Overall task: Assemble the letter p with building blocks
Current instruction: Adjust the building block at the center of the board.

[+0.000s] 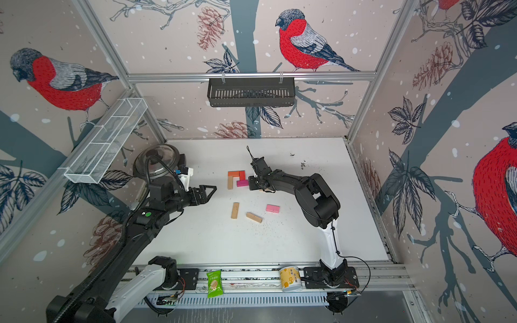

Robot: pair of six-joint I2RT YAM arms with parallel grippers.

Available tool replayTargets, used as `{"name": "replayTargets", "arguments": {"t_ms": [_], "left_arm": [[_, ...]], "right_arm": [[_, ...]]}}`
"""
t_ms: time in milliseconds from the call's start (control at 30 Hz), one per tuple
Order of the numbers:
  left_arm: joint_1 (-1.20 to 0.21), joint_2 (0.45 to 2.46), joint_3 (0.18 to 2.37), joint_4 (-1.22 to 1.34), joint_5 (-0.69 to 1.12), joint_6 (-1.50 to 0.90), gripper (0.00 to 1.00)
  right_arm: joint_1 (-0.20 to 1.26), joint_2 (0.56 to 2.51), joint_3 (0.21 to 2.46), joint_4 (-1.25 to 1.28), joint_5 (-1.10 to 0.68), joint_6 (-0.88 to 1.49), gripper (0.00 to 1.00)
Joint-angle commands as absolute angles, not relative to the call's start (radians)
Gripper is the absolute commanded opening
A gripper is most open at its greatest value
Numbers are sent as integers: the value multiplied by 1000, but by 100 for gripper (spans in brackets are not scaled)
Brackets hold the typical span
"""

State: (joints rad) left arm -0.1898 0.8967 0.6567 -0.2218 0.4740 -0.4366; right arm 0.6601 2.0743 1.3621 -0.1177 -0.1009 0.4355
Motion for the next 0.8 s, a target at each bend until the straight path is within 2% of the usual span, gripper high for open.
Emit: {"name": "replayTargets", "arguments": {"t_ms": [0,767], "left_arm": [[-187,903,662,-204,498,-422,98],[-166,1034,672,-220,549,-416,98]], "right_arm": [[661,2090,1374,-85,-128,412,9],[650,2189,1419,-80,-143,399,11]]}}
